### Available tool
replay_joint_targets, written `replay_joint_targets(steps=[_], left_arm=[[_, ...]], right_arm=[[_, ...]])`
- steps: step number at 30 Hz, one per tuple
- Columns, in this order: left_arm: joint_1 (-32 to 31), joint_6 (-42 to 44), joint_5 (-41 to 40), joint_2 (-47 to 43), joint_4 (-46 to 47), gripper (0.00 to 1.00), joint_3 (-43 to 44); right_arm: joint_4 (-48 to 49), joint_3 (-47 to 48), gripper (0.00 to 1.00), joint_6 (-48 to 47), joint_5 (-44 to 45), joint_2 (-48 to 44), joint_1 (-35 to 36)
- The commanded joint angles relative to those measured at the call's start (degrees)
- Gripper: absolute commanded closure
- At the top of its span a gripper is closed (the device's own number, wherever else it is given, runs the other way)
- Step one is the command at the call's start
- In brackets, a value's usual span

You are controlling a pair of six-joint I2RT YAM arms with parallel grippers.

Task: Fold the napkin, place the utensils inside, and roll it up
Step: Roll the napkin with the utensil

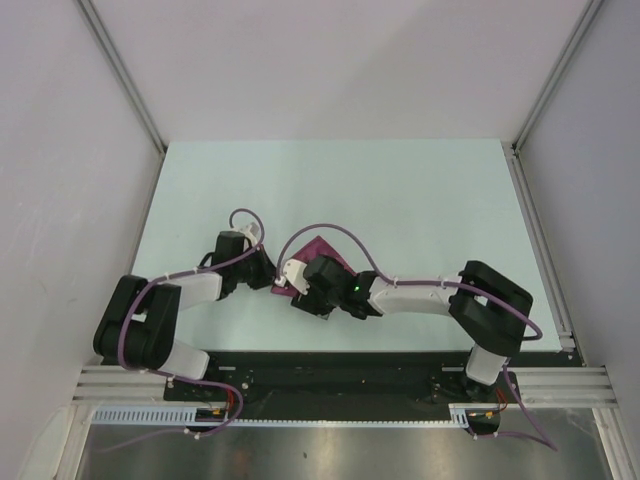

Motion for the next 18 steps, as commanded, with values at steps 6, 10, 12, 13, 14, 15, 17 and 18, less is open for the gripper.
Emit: replay_joint_targets(steps=[6,10,12,13,14,15,17,18], left_arm=[[0.9,1.2,-1.0,2.0,-0.9,1.00,1.6],[1.0,1.3,-0.6,1.7,-0.9,1.00,1.8],[1.0,1.3,-0.5,1.5,-0.7,1.00,1.9],[1.0,1.3,-0.4,1.5,-0.6,1.00,1.9],[1.0,1.3,-0.1,1.3,-0.6,1.00,1.8],[1.0,1.3,0.0,1.3,-0.5,1.00,1.9],[1.1,1.3,0.2,0.8,-0.2,0.95,1.8],[1.1,1.2,0.4,0.5,0.1,0.90,1.6]], right_arm=[[7.2,1.6,0.32,-5.7,8.1,4.9,2.3],[6.6,2.0,0.34,-5.5,6.3,6.6,1.8],[6.4,2.1,0.35,-5.2,6.1,7.1,1.4],[6.2,2.3,0.35,-4.9,5.3,7.4,0.7],[6.1,2.6,0.36,-4.6,4.7,7.7,0.2],[5.5,2.9,0.40,-4.3,4.1,8.1,-0.3],[3.5,4.5,0.48,-2.9,0.6,8.8,-2.3],[1.6,5.1,0.56,-2.5,-0.9,9.3,-3.0]])
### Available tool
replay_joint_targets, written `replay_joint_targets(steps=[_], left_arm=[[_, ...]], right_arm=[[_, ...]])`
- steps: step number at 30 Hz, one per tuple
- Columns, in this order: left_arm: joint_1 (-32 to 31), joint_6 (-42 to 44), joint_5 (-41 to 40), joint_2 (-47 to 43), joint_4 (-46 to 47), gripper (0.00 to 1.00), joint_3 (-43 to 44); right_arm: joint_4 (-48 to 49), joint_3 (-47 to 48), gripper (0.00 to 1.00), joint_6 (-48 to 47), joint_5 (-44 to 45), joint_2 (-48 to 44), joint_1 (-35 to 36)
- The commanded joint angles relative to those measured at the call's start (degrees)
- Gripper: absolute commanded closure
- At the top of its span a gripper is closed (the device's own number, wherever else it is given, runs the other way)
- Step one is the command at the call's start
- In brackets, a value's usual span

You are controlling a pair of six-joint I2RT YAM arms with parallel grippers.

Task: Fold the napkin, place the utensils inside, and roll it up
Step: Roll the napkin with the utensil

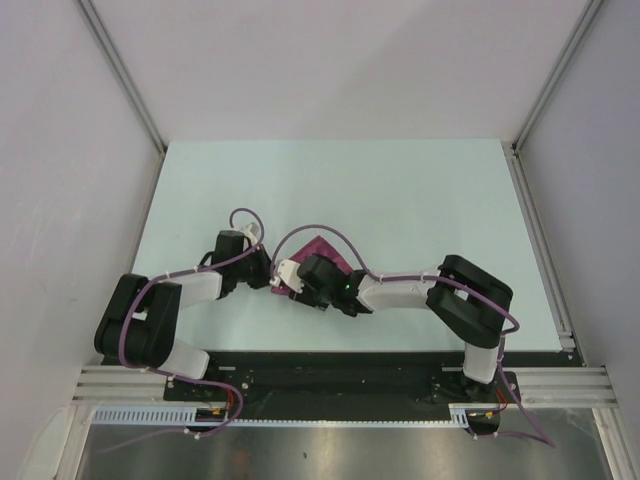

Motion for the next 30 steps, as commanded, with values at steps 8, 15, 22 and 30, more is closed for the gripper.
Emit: replay_joint_targets(steps=[8,15,22,30], left_arm=[[0.9,0.4,-5.9,-7.9,0.3,0.26,0.0],[1.0,1.4,-11.8,-17.7,-0.7,0.23,-4.4],[0.8,1.9,-6.5,-27.0,3.9,0.25,-11.6],[-0.1,1.4,-0.9,-31.8,7.2,0.30,-15.7]], right_arm=[[-16.4,9.4,0.77,8.0,-32.9,7.0,-11.0],[-18.7,9.7,0.83,14.2,-45.1,8.1,-13.8],[-19.5,12.0,0.84,19.4,-56.6,9.8,-16.6],[-20.4,16.1,0.84,20.8,-62.8,14.8,-19.9]])
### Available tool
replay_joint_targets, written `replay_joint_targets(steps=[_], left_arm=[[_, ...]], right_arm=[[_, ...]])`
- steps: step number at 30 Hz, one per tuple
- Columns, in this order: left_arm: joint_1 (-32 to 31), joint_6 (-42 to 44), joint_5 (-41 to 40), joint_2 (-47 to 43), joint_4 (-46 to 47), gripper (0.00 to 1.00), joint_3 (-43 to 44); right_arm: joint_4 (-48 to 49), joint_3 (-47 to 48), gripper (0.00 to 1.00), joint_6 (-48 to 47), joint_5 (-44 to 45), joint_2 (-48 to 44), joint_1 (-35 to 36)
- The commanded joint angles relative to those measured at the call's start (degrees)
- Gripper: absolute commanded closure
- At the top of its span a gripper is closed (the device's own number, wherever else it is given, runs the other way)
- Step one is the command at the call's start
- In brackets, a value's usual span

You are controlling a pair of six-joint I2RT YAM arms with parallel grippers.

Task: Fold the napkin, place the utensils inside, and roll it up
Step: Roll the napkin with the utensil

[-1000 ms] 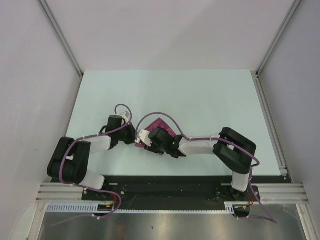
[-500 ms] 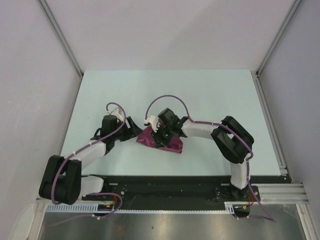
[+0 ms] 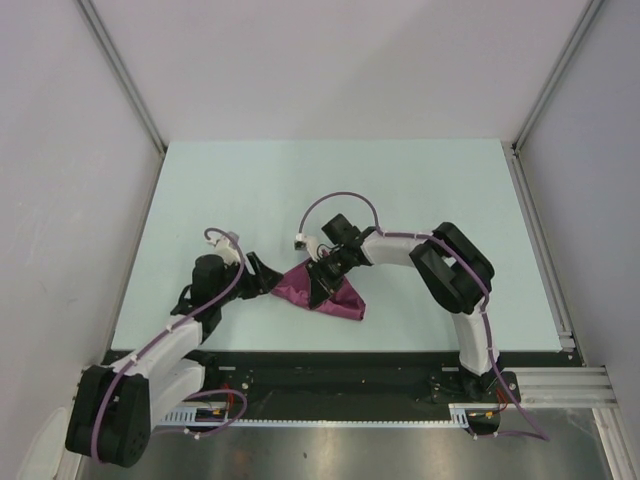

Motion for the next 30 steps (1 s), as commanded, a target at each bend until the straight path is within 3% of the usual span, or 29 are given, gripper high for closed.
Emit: replay_joint_targets(steps=[1,12,15,18,21,22,23,26,30], left_arm=[[-0.9,0.7,4.4,-1.9,5.2,0.30,-1.8],[-2.2,0.8,5.2,2.9,9.7,0.39,-2.2],[-2.2,0.7,5.3,4.9,11.1,0.44,-1.9],[-2.4,0.0,5.3,7.0,12.8,0.57,-2.3],[-2.5,-0.1,3.4,8.4,11.5,0.82,-1.8],[-2.5,0.0,2.8,8.7,10.9,0.85,-1.2],[-2.5,0.0,1.9,9.1,9.7,0.88,-0.9],[-2.5,0.2,1.7,10.3,8.0,0.92,0.5],[-2.5,0.6,0.9,12.6,5.9,0.96,2.5]], right_arm=[[-3.0,3.2,0.84,1.9,-5.6,3.3,-1.4],[-4.9,5.5,0.84,1.3,-8.3,6.8,-2.8],[-5.0,5.4,0.84,1.2,-8.3,6.9,-2.9],[-5.1,5.5,0.82,1.1,-8.2,6.8,-2.9],[-5.0,5.5,0.71,1.4,-7.6,6.0,-3.1],[-5.0,5.5,0.65,1.5,-7.5,5.3,-3.2],[-5.0,5.5,0.58,1.7,-7.3,4.7,-3.4],[-5.2,5.4,0.50,1.9,-5.9,2.3,-4.5],[-5.6,5.3,0.47,1.9,-1.3,-2.2,-6.1]])
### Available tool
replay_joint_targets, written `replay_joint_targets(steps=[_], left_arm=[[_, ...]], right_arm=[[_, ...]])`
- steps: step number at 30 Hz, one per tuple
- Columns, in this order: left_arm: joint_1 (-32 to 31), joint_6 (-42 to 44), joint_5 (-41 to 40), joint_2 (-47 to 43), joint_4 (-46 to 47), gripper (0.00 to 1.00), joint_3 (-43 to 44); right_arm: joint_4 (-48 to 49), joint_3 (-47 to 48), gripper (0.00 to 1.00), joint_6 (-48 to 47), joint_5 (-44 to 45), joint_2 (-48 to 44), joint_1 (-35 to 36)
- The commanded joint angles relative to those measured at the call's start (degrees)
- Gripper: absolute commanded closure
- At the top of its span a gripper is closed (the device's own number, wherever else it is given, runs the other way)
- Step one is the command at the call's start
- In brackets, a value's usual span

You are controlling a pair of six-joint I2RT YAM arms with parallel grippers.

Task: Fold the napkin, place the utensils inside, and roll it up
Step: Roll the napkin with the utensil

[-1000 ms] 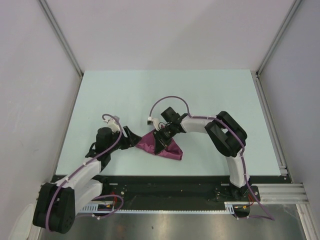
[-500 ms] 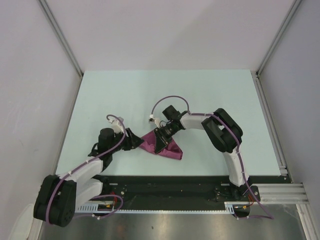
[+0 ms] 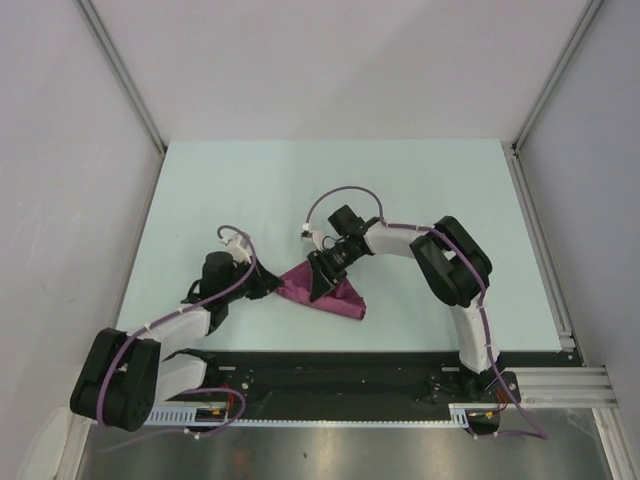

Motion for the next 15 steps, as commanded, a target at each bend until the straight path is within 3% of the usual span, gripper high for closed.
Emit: replay_joint_targets(steps=[1,7,15], left_arm=[[-0.3,1.2,-2.1,2.6,-2.7,0.96,3.4],[-0.3,1.2,-1.1,6.6,-2.7,0.97,5.4],[-0.3,1.5,-0.6,9.3,-3.0,0.98,7.2]], right_arm=[[-0.3,0.4,0.46,0.5,7.0,-7.0,-2.4],[5.9,-3.6,0.42,0.7,16.4,-16.4,-1.0],[9.2,-9.2,0.34,-6.2,39.7,-21.0,9.1]])
